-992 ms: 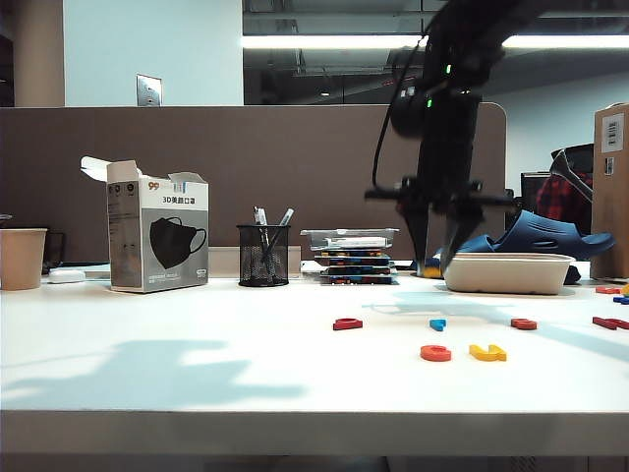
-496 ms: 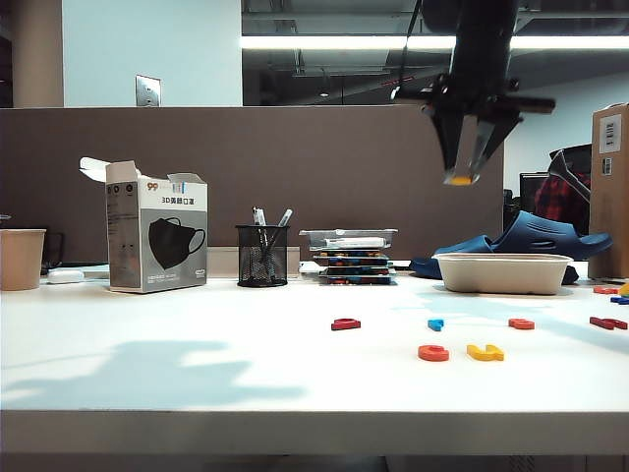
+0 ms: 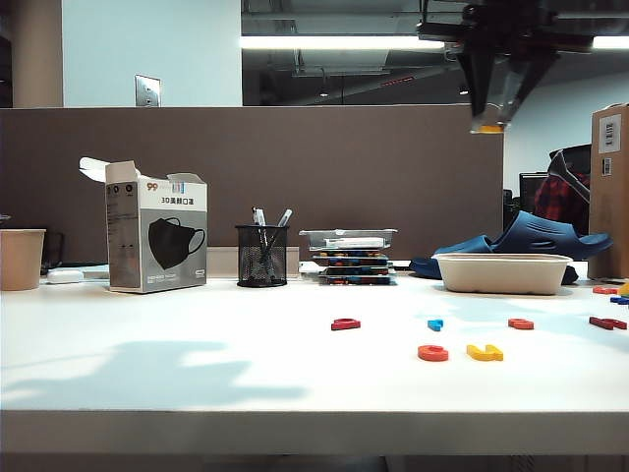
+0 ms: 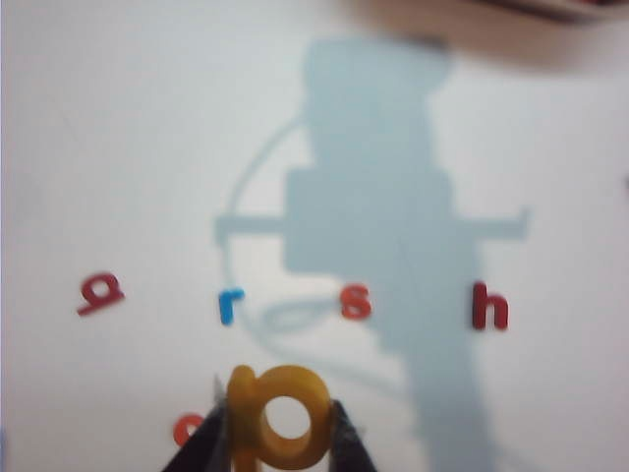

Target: Select the appropriate letters from the row of letter magnets placed on the table to arrange into the word "cup".

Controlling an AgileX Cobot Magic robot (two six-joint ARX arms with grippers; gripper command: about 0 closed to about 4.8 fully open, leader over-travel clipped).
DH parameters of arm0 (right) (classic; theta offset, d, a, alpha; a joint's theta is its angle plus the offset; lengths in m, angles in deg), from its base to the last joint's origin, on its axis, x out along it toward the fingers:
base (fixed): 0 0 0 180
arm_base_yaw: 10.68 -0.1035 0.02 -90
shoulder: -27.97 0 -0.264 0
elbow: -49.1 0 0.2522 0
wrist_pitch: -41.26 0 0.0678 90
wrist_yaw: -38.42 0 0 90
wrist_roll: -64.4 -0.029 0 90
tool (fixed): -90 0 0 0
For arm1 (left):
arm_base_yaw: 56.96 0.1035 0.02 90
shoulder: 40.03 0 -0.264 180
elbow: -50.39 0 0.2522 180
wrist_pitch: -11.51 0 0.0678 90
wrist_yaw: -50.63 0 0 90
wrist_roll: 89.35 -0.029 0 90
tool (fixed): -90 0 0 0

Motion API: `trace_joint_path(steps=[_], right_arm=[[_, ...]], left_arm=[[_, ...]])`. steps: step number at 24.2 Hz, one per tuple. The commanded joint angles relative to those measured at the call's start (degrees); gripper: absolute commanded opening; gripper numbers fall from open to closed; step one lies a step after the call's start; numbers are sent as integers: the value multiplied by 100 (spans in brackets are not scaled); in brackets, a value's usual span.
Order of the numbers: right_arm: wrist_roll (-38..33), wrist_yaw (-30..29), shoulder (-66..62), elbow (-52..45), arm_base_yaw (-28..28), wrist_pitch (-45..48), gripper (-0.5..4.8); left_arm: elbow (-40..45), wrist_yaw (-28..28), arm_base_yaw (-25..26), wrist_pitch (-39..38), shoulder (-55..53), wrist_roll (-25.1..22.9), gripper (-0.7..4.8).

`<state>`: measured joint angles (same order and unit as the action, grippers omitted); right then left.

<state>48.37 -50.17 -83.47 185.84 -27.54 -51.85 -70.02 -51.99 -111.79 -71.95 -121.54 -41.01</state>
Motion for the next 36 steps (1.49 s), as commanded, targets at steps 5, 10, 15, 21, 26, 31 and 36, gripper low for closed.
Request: trace_joint_path(steps=[5,10,15,21,26,31,36], right_arm=[[-238,-11,1311,-2430,-4,1134,103],[-238,-28,1974,-4227,-7,1786,103],[-352,-361,2114,-5302,-101,2522,103],[-391,-437,2103,-6186,-168,3414,103],[-389,-439,2068,-6498,-168,3904,103],[-389,-439,1884,-6596,-168,4242,103],[-389,-719,1637,-6596,-168,4297,103]], left_arm=[[-17,-22,-2,15,15,11,-5],[-17,-22,-2,15,15,11,-5],[-17,-22,-2,15,15,11,-5],[-17,-22,-2,15,15,11,-5],[-17,-24,-2,15,13,11,-5],[-17,-24,-2,15,15,11,-5],[-17,-24,-2,15,15,11,-5]])
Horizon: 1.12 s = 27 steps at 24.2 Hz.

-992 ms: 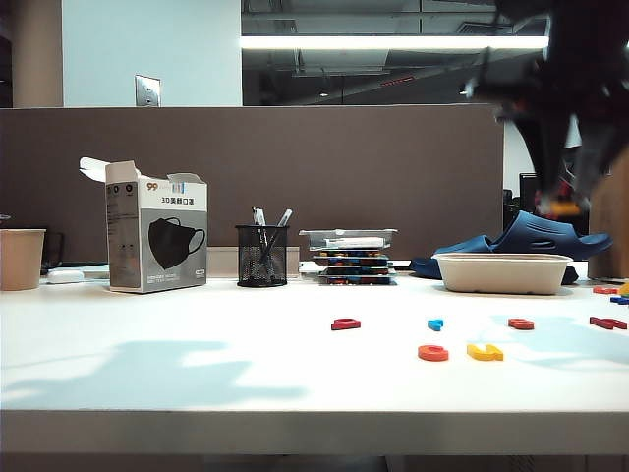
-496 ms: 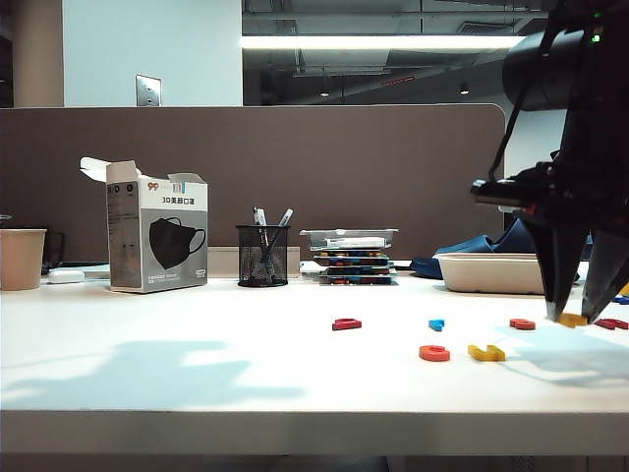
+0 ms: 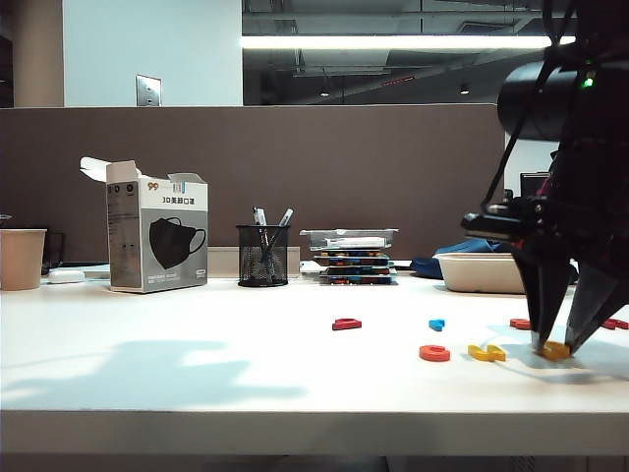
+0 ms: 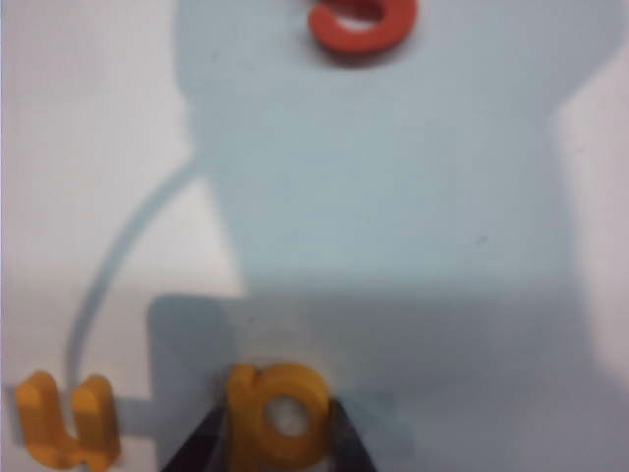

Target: Select the appropriate letters from the row of letter magnets placed on the table to arrange into the word "cup".

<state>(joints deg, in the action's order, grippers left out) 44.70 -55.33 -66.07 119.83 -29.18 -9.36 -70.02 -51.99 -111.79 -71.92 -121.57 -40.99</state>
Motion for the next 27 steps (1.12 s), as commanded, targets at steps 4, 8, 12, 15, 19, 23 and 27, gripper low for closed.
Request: trace_joint_path(steps=[4,8,12,15,19,23,27], right_arm=[[-22,-282,-210,4,-4,-35,103],[-24,-280,-210,4,-4,-109,103],[-28,-280,-210,4,-4,-216,108],[-28,-280,-210,4,-4,-326,109],[-72,-282,-210,4,-4,-339,173],[-131,-282,-210,4,-4,-339,182],[-129,-282,-208,20,-2,-343,182]], left_arm=[[-17,-24,-2,13,17,9,-5],[-17,-24,-2,13,17,9,-5],[-17,-22,-2,13,17,9,-5],[-17,-22,-2,13,17,9,-5],[-17,-24,-2,13,17,9,-5],[-17,-24,-2,13,17,9,-5],[-17,-22,-2,13,17,9,-5]])
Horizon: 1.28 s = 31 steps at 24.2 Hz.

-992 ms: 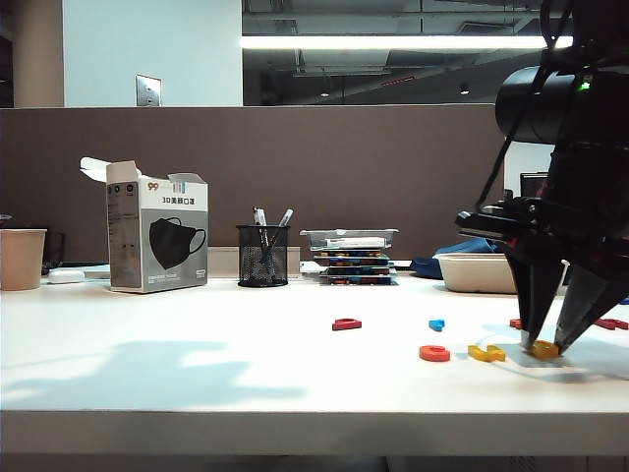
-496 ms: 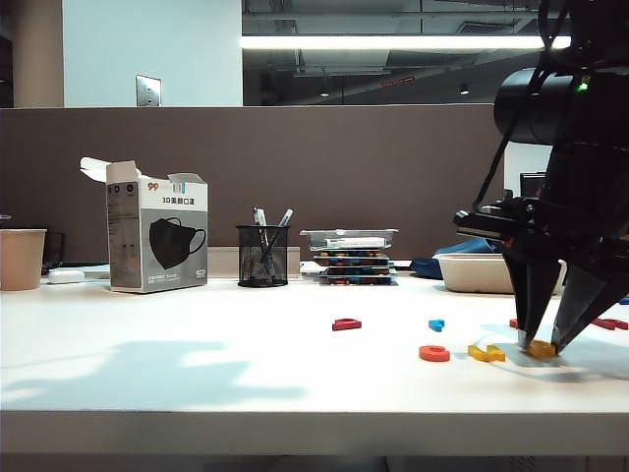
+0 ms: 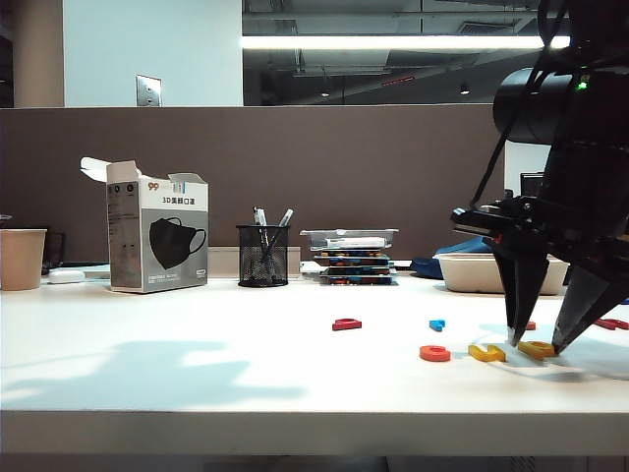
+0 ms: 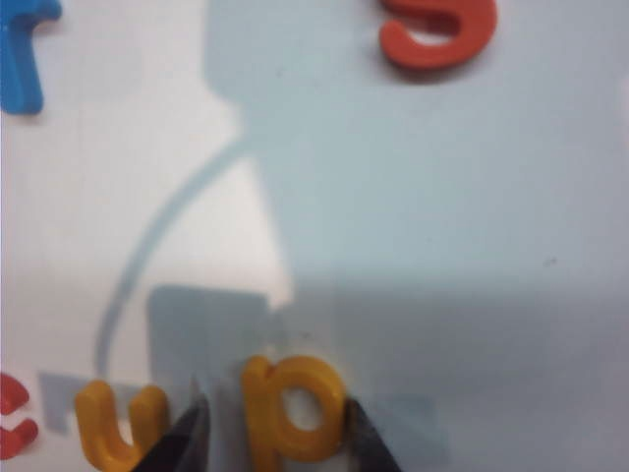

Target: Select the appropriate letters from the row of letter magnets placed on the table to arrange into the word "cup".

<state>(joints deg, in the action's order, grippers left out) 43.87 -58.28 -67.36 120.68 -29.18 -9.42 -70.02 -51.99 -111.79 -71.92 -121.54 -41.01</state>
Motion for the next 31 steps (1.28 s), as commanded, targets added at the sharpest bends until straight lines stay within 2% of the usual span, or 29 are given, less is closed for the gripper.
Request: trace_joint_path(steps=[1,6,20,30,31], right_arm=[[-48,13,-79,-48,-2,-348,182],[-44,17,-79,133,-2,-455,213],[2,20,-76,984,2,-925,213],[450,116,-76,1982,37,-1266,210],[546,258,-76,2229,42,-1298,197]], left_arm=[[-17,-22,-2,13,15,11,-5],[-17,-24,-2,13,15,11,-5],[-17,-22,-2,13,15,11,-5],[-17,-24,-2,13,15,11,-5],[-17,-24,-2,28,15,13,-5]])
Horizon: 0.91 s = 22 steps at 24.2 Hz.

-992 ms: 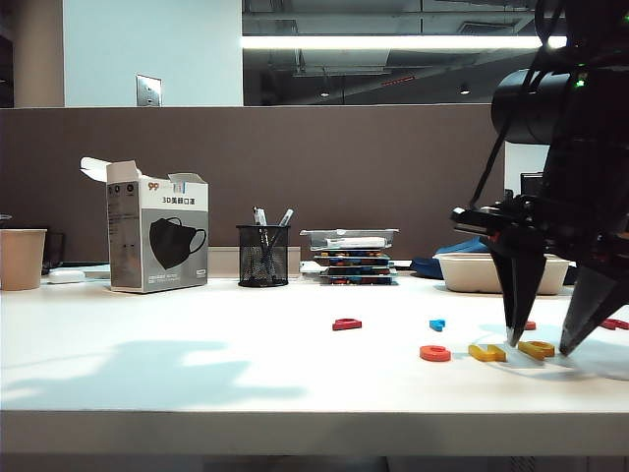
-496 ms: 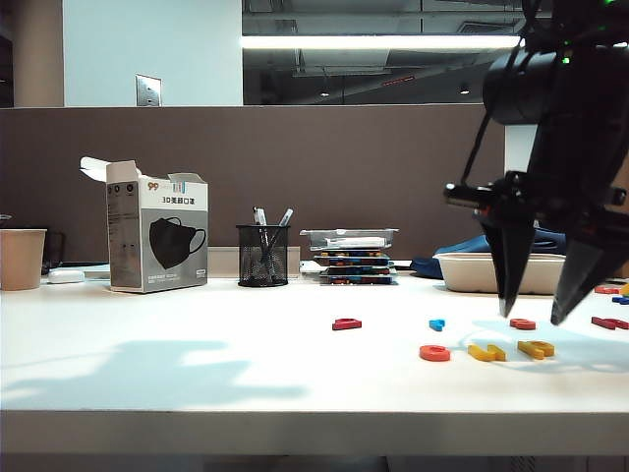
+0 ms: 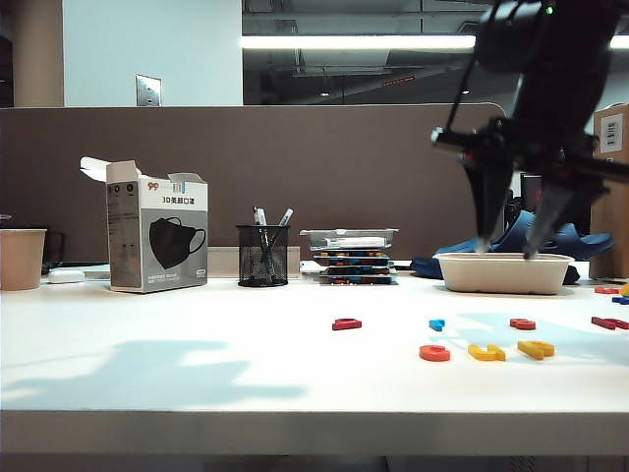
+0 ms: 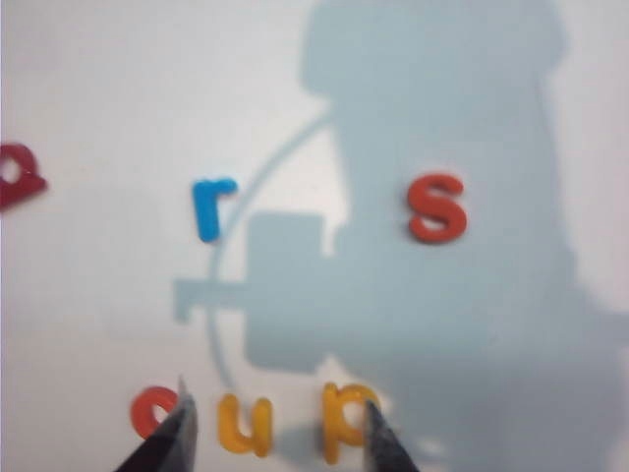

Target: Select the appropriate letters from the row of letter magnets placed on the table to arrange into the word "cup".

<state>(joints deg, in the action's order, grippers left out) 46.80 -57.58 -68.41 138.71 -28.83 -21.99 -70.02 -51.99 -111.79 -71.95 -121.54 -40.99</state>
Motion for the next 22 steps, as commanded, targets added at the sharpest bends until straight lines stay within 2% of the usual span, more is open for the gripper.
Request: trace_joint_path(steps=[1,6,7,8,15,22], right_arm=[[402,310,28,658,13,-57,180],[782,393,28,1268,129,-136,73],[885,417,44,1458,227,-155,15],[938,457,57,1543,269,-166,-7],[1185,457,439,1762,841,-146,-7],[1241,437,1093,1757,1729,-177,-7]], left_arm=[[-17,-24,-2,44,15,9,-5],[-17,-22,-2,39,15,9,-5],[-17,-24,-2,39,15,9,-5],[-17,-24,-2,39,13,9,-5],[-17,-24,0,87,13,9,-5],[-17,-66,0,413,13,-20,-5]])
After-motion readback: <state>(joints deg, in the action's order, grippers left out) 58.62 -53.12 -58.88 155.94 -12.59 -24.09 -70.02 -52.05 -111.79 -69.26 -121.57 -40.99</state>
